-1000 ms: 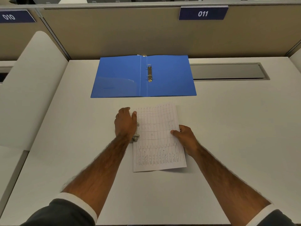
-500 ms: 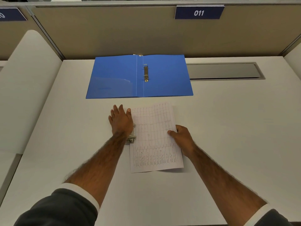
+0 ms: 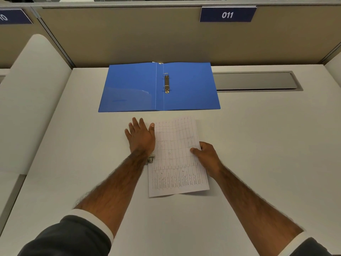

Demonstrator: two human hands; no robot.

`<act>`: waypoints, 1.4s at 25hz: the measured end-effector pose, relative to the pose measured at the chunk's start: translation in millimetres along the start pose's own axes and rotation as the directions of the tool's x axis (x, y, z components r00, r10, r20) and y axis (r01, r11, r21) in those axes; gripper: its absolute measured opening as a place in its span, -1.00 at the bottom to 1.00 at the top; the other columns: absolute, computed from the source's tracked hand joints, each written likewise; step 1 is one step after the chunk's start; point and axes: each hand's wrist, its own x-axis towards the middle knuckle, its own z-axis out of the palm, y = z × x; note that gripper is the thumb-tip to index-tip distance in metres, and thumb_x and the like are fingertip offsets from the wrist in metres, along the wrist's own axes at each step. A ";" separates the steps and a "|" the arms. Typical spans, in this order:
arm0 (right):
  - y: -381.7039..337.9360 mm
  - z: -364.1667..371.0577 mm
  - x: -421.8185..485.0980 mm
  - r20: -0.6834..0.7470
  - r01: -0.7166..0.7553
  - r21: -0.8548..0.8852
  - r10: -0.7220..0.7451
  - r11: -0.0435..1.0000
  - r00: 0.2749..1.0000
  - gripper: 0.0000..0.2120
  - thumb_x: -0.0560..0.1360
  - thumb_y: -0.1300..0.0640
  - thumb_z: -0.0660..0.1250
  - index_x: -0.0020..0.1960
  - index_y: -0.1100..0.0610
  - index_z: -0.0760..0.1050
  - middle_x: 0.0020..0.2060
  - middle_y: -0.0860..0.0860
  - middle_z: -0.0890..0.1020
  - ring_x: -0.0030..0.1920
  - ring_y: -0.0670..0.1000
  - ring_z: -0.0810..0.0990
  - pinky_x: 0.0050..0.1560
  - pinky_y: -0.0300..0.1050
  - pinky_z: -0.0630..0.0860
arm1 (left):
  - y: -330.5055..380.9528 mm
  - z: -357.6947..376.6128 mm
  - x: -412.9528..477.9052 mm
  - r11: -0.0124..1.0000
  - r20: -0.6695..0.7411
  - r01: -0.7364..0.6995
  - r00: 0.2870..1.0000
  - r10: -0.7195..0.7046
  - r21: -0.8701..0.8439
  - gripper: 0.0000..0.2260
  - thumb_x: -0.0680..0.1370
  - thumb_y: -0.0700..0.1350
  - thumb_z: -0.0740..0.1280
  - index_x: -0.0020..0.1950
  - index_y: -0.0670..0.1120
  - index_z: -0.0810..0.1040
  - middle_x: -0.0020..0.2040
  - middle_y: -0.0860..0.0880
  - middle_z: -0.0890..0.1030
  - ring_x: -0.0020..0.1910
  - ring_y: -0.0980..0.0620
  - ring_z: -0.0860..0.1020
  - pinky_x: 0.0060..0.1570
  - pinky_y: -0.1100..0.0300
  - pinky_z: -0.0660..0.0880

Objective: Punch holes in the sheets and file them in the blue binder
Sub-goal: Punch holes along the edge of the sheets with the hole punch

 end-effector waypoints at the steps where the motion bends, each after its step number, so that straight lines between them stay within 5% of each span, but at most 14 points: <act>1: 0.0 0.1 -0.3 0.001 0.001 -0.002 -0.001 1.000 1.000 -0.72 0.59 0.16 0.32 0.28 0.18 0.55 0.18 0.05 0.66 0.12 0.07 0.67 0.20 0.11 0.60 | 2.8 0.3 1.0 1.000 -0.002 0.004 1.000 -0.004 0.024 -0.36 0.64 0.27 -0.13 0.63 -0.04 -0.01 0.65 -0.10 -0.08 0.62 -0.18 -0.07 0.53 -0.14 -0.19; 35: 11.2 -1.3 10.5 -0.001 0.004 0.031 -0.004 1.000 1.000 -0.83 0.59 0.12 0.33 0.17 -0.01 0.57 0.07 -0.12 0.67 0.06 -0.07 0.67 0.13 -0.06 0.62 | -16.6 28.3 10.1 0.998 -0.118 -0.007 0.993 0.000 -0.059 -0.34 0.60 0.30 -0.23 0.63 0.02 0.05 0.66 -0.03 -0.07 0.63 -0.10 -0.12 0.55 -0.12 -0.25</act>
